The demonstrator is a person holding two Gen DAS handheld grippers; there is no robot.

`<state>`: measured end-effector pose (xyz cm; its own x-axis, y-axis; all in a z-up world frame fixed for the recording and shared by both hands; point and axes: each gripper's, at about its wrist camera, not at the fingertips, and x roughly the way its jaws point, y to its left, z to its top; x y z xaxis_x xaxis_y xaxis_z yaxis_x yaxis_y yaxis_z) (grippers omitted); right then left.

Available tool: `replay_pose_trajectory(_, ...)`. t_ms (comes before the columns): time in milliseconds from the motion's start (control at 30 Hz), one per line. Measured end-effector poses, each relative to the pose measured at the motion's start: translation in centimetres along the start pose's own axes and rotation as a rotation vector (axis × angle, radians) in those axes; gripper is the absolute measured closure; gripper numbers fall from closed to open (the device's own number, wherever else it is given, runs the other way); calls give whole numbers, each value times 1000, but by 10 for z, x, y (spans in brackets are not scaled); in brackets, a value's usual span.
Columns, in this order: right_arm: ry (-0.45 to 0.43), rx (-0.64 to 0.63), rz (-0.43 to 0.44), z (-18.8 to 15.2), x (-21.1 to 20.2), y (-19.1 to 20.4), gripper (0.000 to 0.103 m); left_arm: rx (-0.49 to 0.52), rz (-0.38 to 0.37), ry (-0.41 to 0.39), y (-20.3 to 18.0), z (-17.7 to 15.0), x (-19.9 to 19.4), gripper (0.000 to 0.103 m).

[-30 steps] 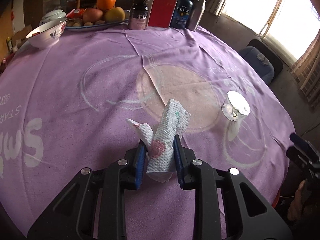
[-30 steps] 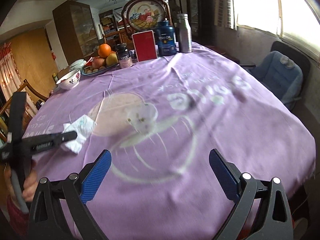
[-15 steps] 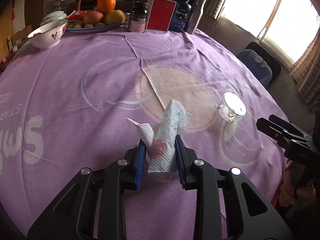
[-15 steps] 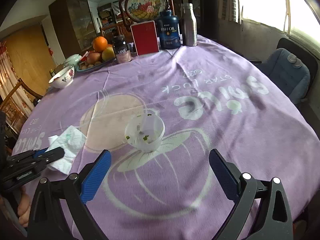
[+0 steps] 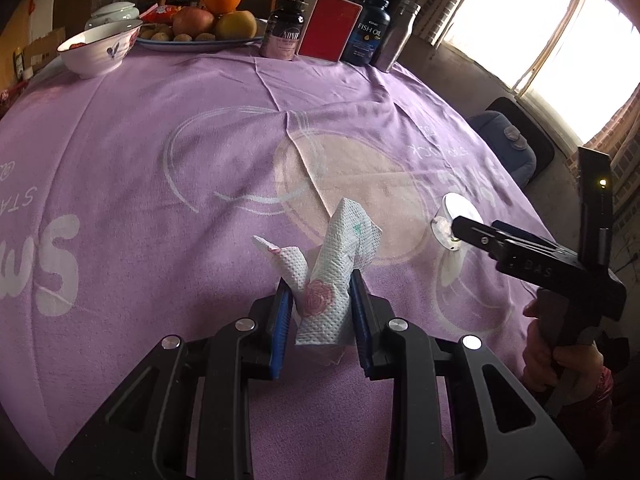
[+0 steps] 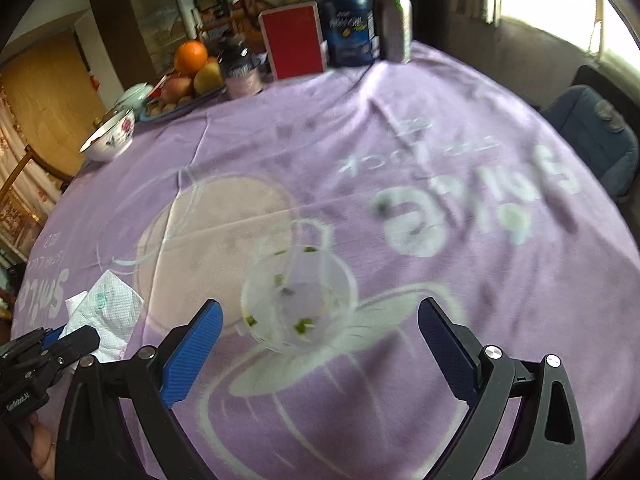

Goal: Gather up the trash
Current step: 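Grasp the white tissue with the left tool while the right tool grasps the clear cup, then carry the tissue and clear cup to the wastebasket and release both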

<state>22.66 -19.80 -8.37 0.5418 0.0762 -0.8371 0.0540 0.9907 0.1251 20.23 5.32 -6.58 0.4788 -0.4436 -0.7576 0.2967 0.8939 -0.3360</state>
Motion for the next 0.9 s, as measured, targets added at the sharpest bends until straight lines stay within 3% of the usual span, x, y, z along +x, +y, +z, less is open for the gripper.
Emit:
replay_pose_trajectory(300, 35, 9, 15, 10, 19, 4, 8, -2, 10, -9, 0, -1, -2, 73)
replay_pose_trajectory(333, 34, 7, 12, 11, 19, 4, 12, 1, 14, -12, -1, -1, -3, 73)
replay_pose_trajectory(400, 19, -10, -11, 12, 19, 5, 32, 4, 22, -20, -2, -2, -4, 73)
replay_pose_trajectory(433, 11, -30, -38, 12, 19, 7, 47, 6, 27, -24, -2, -2, -4, 73)
replay_pose_trajectory(900, -95, -36, -22, -18, -25, 5, 46, 58, 128, -92, -14, -6, -12, 73)
